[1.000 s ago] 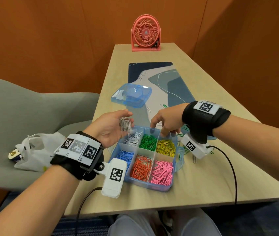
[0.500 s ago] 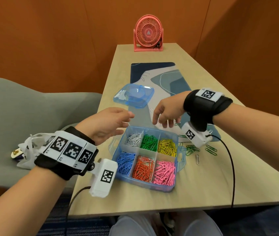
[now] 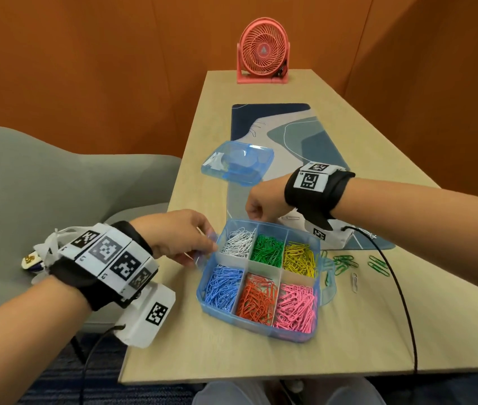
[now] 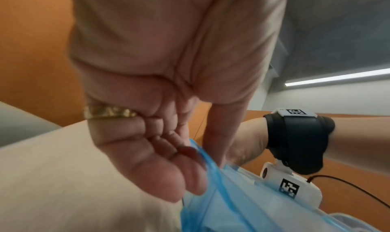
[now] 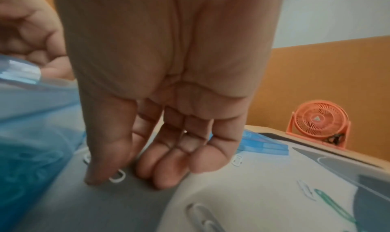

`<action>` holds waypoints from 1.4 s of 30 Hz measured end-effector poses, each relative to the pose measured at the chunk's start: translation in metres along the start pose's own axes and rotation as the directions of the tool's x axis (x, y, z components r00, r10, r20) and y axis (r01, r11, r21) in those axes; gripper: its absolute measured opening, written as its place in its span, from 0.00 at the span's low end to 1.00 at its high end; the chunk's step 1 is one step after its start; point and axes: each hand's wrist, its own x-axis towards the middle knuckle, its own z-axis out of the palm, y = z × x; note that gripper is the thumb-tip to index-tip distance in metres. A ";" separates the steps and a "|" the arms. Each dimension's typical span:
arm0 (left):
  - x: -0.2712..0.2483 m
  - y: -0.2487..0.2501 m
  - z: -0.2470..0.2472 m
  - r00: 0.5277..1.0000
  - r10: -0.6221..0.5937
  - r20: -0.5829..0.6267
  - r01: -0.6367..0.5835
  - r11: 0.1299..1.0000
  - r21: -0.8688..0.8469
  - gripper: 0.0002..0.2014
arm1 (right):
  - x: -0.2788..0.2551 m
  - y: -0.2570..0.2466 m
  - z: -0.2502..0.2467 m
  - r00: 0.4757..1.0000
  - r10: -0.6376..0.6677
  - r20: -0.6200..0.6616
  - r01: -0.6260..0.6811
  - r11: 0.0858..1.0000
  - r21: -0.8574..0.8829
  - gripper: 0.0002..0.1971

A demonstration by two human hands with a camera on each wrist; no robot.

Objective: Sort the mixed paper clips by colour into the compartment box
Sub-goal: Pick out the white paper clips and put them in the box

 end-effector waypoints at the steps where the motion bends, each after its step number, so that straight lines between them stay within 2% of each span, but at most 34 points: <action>1: 0.000 0.000 0.001 1.000 -0.001 0.008 0.001 1.000 -0.008 0.05 | 0.000 0.000 0.000 1.000 0.008 0.008 -0.008 1.000 -0.006 0.13; 4: 0.001 0.000 0.002 1.000 -0.005 0.031 0.006 1.000 -0.014 0.05 | -0.004 -0.001 -0.005 0.998 0.050 0.026 -0.051 0.998 0.030 0.10; 7: 0.003 0.000 0.003 0.999 -0.007 0.044 0.010 0.998 -0.067 0.05 | -0.018 0.002 -0.022 0.993 0.088 -0.080 -0.073 0.982 0.176 0.06; 9: 0.004 0.000 0.002 1.000 -0.007 0.027 0.009 0.997 -0.074 0.05 | -0.030 0.001 -0.033 0.985 0.083 -0.150 -0.039 0.960 0.277 0.06; 13: 0.009 0.002 -0.003 0.999 -0.014 -0.030 0.013 0.999 -0.039 0.04 | -0.045 -0.006 -0.040 0.989 0.022 -0.146 0.040 0.912 0.408 0.05; 16: 0.014 0.002 -0.006 0.994 -0.011 -0.107 0.011 1.000 0.003 0.03 | -0.048 0.008 -0.038 0.978 0.116 -0.173 -0.048 0.935 0.352 0.05; 19: 0.018 0.002 -0.009 0.984 0.000 -0.175 0.008 0.999 0.048 0.03 | -0.046 0.027 -0.019 0.970 0.219 -0.107 -0.187 0.950 0.250 0.05; 21: 0.021 0.003 -0.011 0.981 -0.005 -0.196 0.015 0.999 0.051 0.04 | -0.042 0.036 0.000 0.966 0.251 -0.069 -0.235 0.955 0.183 0.05; 23: 0.025 0.003 -0.014 0.978 -0.017 -0.206 0.026 0.999 0.039 0.04 | -0.041 0.041 0.014 0.963 0.260 -0.072 -0.246 0.957 0.153 0.02; 28: 0.031 0.006 -0.016 0.981 -0.045 -0.187 0.039 0.998 -0.039 0.04 | -0.050 0.052 0.025 0.956 0.279 -0.086 -0.257 0.944 0.206 0.10; 30: 0.031 0.008 -0.015 0.984 -0.045 -0.170 0.037 0.998 -0.052 0.05 | -0.055 0.056 0.021 0.947 0.296 -0.121 -0.257 0.930 0.264 0.09; 34: 0.031 0.013 -0.010 0.987 -0.042 -0.157 0.036 0.999 -0.039 0.06 | -0.067 0.053 -0.004 0.889 0.329 -0.318 -0.157 0.872 0.464 0.05; 38: 0.029 0.019 -0.003 0.989 -0.023 -0.145 0.014 0.998 -0.063 0.09 | -0.063 0.021 -0.022 0.931 0.196 -0.308 -0.009 0.857 0.516 0.05; 42: 0.030 0.020 0.000 0.990 -0.005 -0.141 -0.008 0.995 -0.095 0.08 | -0.044 0.012 -0.023 0.946 0.153 -0.286 -0.009 0.893 0.449 0.05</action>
